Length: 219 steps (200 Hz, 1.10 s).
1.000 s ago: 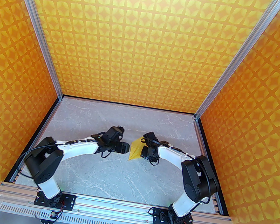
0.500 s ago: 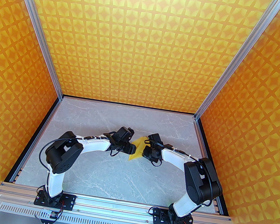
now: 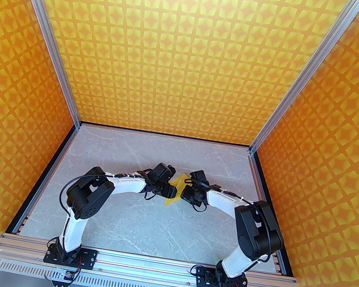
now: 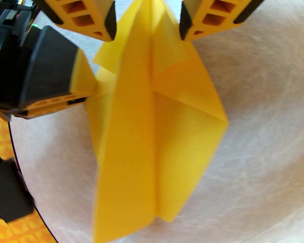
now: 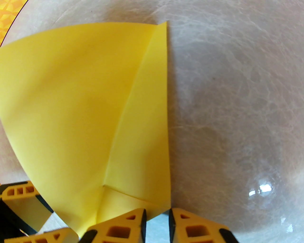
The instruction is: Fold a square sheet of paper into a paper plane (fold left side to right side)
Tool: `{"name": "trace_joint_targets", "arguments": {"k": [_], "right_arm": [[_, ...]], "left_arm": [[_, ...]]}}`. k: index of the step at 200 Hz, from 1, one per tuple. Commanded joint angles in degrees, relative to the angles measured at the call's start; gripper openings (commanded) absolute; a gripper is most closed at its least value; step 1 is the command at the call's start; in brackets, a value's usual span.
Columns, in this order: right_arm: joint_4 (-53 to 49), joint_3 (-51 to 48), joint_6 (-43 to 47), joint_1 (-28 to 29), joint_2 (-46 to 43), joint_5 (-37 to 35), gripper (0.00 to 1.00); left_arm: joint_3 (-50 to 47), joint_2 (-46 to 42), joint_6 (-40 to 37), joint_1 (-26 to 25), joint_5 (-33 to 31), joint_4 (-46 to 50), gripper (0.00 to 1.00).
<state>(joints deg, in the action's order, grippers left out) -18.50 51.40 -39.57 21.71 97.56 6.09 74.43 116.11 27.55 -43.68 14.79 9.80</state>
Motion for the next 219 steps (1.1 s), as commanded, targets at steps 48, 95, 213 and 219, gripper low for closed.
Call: {"name": "trace_joint_targets", "arguments": {"k": [48, 95, 213, 219], "right_arm": [[0.97, -0.44, 0.9, -0.44, 0.79, 0.59, 0.22], [1.93, -1.38, 0.65, -0.58, 0.52, 1.24, 0.21], [2.15, -2.08, 0.72, -1.24, -0.06, 1.93, 0.22], [2.15, -2.15, 0.72, -1.39, -0.32, 1.91, 0.22]], "left_arm": [[2.03, 1.39, -2.29, -1.71, 0.24, 1.21, 0.46], [6.43, 3.62, -6.54, -3.77, -6.91, 6.94, 0.45], [10.65, 7.29, -9.41, -5.36, -11.62, 10.95, 0.39], [10.55, 7.2, -9.36, -5.41, -11.61, 10.86, 0.39]]}}
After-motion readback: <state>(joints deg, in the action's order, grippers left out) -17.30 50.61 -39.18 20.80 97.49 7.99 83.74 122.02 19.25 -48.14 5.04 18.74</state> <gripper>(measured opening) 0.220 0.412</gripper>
